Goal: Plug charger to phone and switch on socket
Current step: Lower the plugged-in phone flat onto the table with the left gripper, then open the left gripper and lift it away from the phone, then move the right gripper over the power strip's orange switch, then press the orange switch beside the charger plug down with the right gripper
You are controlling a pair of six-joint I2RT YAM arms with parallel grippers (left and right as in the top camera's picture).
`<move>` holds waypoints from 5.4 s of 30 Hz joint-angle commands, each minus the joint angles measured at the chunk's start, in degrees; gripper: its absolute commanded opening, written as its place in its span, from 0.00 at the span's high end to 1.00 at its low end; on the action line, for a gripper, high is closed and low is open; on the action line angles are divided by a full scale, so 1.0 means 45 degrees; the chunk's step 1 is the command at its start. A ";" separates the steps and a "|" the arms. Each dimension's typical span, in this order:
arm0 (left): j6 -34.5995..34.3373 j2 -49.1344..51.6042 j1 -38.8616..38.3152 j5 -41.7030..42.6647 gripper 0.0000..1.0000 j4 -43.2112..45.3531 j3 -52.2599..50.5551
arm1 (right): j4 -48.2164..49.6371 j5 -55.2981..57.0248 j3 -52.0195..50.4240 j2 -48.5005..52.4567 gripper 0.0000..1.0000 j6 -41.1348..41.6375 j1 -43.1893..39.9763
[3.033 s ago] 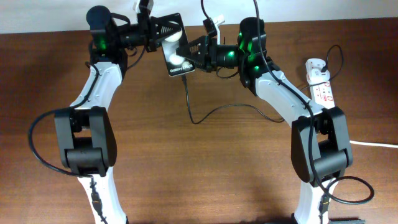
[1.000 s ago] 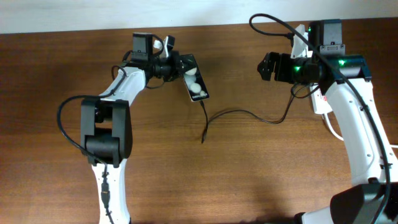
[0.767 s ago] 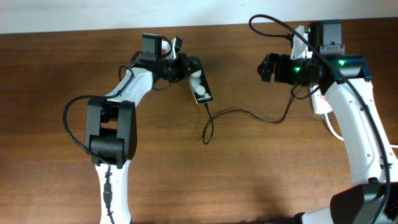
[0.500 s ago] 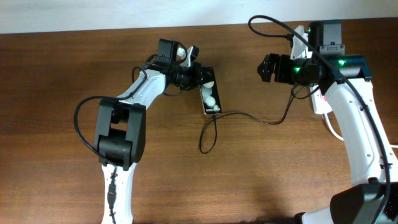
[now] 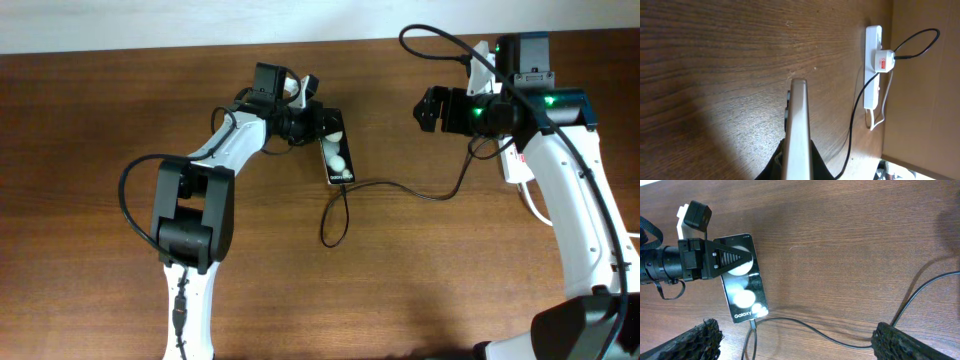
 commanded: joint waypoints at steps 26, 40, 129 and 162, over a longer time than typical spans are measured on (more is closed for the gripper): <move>-0.0389 0.1112 -0.0262 -0.0253 0.01 -0.0933 0.0063 | -0.0010 -0.0121 0.0214 -0.0262 0.01 -0.0053 -0.0019; -0.0767 0.1107 -0.0262 -0.5391 0.01 -0.6149 0.2511 | -0.0015 -0.0126 0.0214 -0.0262 0.01 -0.0053 -0.0019; 0.4114 0.1005 -0.0262 -1.0739 0.01 -1.7053 1.5654 | -0.3225 -0.1501 0.7529 1.0516 0.01 -0.5081 -0.5659; 0.4114 0.1005 -0.0262 -1.0739 0.01 -1.7048 1.5654 | -0.3623 -0.3895 0.7082 1.0525 0.01 -0.5484 -0.4925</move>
